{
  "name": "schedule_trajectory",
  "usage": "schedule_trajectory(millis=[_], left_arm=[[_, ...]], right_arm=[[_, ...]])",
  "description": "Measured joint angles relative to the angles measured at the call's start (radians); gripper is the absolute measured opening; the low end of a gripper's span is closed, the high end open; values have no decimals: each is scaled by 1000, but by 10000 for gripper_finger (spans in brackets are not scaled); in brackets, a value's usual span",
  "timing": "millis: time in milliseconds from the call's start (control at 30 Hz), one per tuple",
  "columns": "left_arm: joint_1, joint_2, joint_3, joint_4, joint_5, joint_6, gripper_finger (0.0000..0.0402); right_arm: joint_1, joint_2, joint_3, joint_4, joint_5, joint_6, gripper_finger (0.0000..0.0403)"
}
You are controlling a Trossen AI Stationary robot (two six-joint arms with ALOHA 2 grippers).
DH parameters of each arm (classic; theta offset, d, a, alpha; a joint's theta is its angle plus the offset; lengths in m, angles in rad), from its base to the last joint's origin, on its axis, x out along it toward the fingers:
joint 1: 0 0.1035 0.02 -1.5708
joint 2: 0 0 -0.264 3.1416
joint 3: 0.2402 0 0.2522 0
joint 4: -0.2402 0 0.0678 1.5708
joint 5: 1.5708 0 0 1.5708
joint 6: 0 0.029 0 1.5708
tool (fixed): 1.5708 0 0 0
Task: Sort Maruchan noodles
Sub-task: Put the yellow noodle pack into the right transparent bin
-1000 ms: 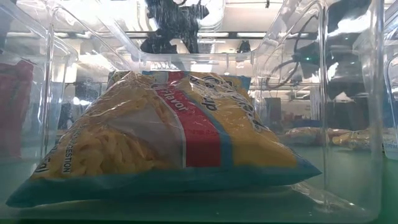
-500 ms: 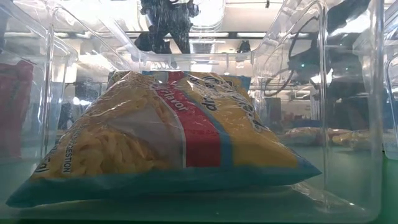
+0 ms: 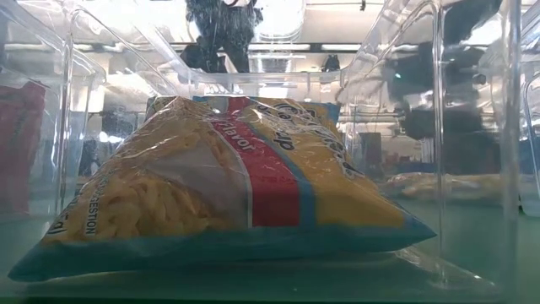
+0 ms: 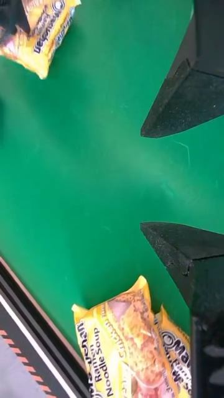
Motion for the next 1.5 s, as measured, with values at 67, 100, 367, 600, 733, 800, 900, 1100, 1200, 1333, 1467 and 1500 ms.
schedule_trajectory(millis=[67,100,367,600,733,800,900,1100,1200,1333,1467,1500], left_arm=[[8,0,0,0,0,16,217],[11,0,0,0,0,22,217],[28,-1,0,4,1,55,217],[42,-1,-43,76,19,88,217],[56,-1,-141,233,124,76,217],[62,-1,-208,356,186,45,217],[68,-1,-323,572,264,-44,217],[68,1,-522,917,269,-295,217],[64,15,-567,982,248,-358,217],[52,54,-579,986,239,-399,217],[39,105,-579,1056,240,-441,217],[37,117,-579,1073,243,-452,217]], right_arm=[[0,0,1,102,6,11,116],[0,3,3,162,8,20,116],[-2,8,18,624,4,49,114],[-2,-4,171,355,-47,-151,111],[-2,-1,212,226,-21,-282,111],[-2,-1,208,222,-13,-350,111],[-2,-1,181,221,-12,-477,111],[-2,-1,104,270,-16,-599,111],[-2,1,67,361,-23,-595,111],[-2,17,53,416,-23,-595,111],[-2,55,48,457,-23,-595,111],[-2,70,48,462,-26,-593,111]])
